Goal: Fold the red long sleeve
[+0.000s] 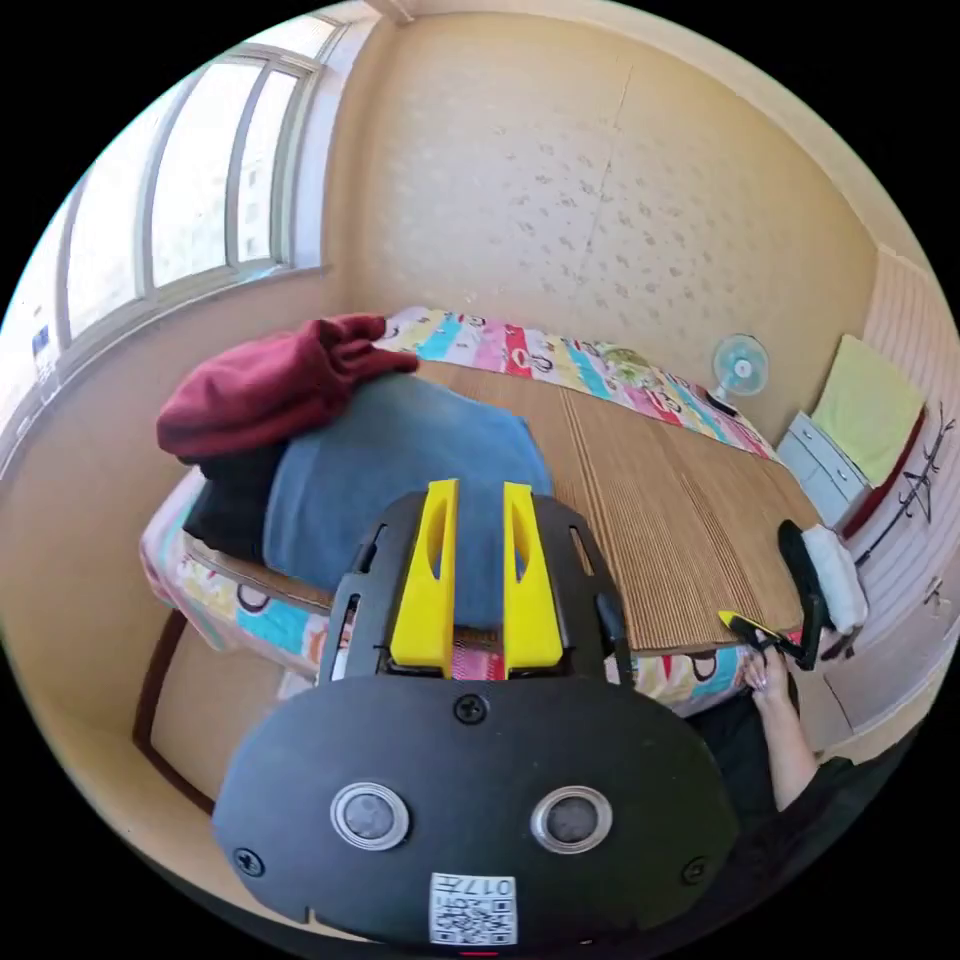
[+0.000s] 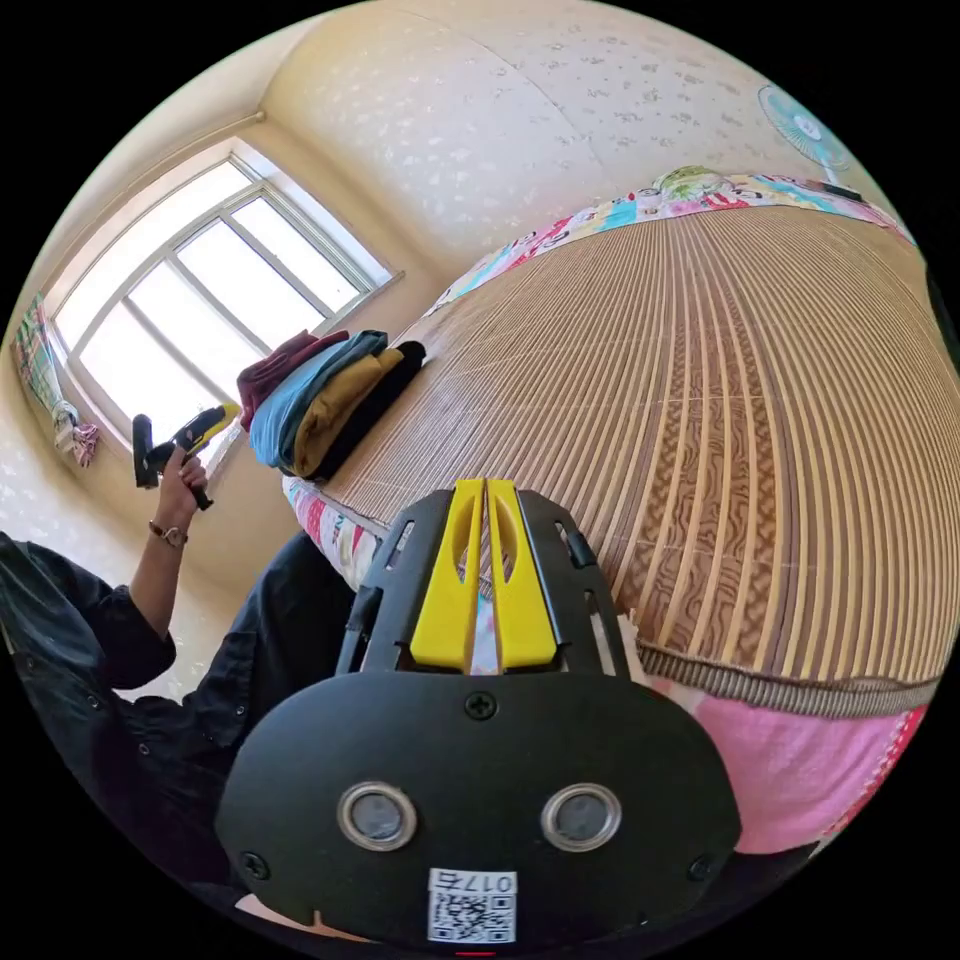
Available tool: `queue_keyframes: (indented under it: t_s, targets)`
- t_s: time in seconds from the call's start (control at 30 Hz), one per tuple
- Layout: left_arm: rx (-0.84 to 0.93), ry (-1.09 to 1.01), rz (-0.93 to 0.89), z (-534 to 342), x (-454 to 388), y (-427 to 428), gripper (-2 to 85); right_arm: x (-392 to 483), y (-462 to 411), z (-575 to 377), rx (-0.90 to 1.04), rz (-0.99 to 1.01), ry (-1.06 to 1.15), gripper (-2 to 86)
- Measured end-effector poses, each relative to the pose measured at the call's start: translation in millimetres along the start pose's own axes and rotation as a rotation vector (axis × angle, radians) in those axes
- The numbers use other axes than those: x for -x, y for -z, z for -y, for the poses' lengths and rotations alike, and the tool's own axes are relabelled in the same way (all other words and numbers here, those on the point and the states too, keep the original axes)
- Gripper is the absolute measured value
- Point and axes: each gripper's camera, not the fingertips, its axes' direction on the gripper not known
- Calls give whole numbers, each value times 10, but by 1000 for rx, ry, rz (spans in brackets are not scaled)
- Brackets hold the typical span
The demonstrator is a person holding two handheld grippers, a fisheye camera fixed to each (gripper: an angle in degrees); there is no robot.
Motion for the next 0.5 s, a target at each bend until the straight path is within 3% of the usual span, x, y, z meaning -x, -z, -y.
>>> queue_keyframes:
  t_s: [0.13, 0.2, 0.27, 0.33, 0.4, 0.5]
  targets:
    - [-124, 192, -48, 469, 506, 275, 109, -135, -41, -55, -33, 52, -40, 6]
    - [-88, 158, 200, 731, 498, 152, 118, -180, -52, -58, -31, 62, -48, 5]
    - [56, 116, 258, 895, 488, -187, 123, -224, -63, -57, -27, 66, -52, 5]
    - [150, 153, 195, 963, 547, -470, 116, -257, -67, -54, -25, 70, -56, 6]
    - [31, 340, 105, 1009, 565, -310, 68, -298, -76, -40, -22, 78, -66, 6]
    - [-51, 296, 8, 1283, 86, -141, 42, -356, -91, 7, -3, 84, -67, 6]
